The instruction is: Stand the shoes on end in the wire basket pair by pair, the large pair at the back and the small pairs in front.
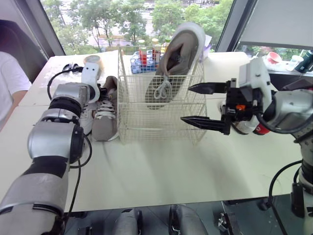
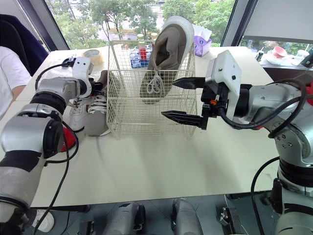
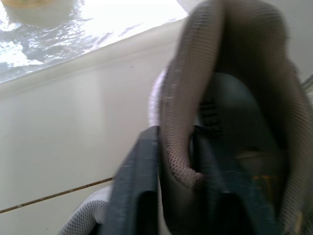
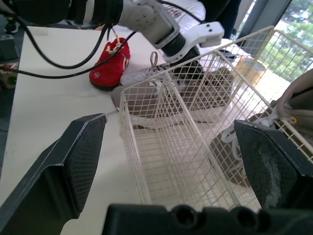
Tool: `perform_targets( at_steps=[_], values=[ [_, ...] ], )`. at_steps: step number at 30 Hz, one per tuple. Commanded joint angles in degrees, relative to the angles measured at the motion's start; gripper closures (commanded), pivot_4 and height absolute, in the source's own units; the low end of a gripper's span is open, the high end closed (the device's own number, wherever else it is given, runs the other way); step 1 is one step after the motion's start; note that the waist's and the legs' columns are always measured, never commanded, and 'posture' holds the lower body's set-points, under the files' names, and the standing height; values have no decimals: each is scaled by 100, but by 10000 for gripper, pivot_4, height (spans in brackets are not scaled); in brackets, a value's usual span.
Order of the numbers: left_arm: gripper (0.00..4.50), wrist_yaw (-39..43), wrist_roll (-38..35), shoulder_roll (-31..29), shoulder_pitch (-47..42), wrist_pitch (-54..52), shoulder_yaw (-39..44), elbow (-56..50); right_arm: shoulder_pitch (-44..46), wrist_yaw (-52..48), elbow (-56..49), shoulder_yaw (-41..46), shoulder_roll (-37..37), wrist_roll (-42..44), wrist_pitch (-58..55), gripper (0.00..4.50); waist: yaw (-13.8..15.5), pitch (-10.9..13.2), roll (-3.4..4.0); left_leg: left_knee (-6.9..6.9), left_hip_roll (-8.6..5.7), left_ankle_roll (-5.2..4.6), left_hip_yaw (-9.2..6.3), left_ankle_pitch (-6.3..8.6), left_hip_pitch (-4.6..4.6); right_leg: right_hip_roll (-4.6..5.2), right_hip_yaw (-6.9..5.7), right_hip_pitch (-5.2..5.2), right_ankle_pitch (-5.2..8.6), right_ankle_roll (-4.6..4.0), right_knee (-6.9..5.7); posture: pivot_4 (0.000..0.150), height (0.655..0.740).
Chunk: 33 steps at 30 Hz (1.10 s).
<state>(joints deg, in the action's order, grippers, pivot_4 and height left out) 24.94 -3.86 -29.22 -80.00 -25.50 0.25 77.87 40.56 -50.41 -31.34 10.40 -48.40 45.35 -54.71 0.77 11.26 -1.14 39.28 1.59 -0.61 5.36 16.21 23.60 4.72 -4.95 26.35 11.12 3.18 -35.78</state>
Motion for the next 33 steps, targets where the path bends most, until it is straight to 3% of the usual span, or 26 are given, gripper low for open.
perform_targets(
  at_steps=[1,8,16,18,24,33],
  values=[
    [44840,-215,-124,-62,-122,124,517,3,13,123,-109,208,-140,151,36,0,-2,0,0,1,0,0,0,0,-1,0,0,0,0,0,-2,1500,7400],
    [44840,-884,-1027,-585,-1175,194,2089,-89,5,215,1,303,-358,391,-33,0,-13,23,-41,5,12,0,-15,-1,12,-1,-3,13,0,0,-15,1500,7400],
    [44840,-763,-778,-1160,-2075,259,2076,-298,192,289,356,342,-339,528,72,0,-19,22,-41,4,4,-6,-1,3,20,4,-5,18,1,4,-18,1500,7400],
    [44840,-701,-844,-1152,-2292,761,2157,-432,238,297,462,332,-326,513,131,0,3,22,-42,5,5,-5,-3,3,17,4,-5,17,1,3,-17,1500,7400],
    [44840,-232,-1281,-502,-2604,2716,2416,-1166,324,499,649,433,-235,583,168,0,15,25,-49,49,13,-2,-27,1,65,3,-25,25,1,3,-22,1500,7400],
    [44840,-791,-843,1082,-1841,4622,1788,-2245,262,815,588,573,-299,736,100,0,-1,24,-47,86,-5,-43,-5,24,65,31,-17,3,-26,48,11,1500,7400]
  ],
)
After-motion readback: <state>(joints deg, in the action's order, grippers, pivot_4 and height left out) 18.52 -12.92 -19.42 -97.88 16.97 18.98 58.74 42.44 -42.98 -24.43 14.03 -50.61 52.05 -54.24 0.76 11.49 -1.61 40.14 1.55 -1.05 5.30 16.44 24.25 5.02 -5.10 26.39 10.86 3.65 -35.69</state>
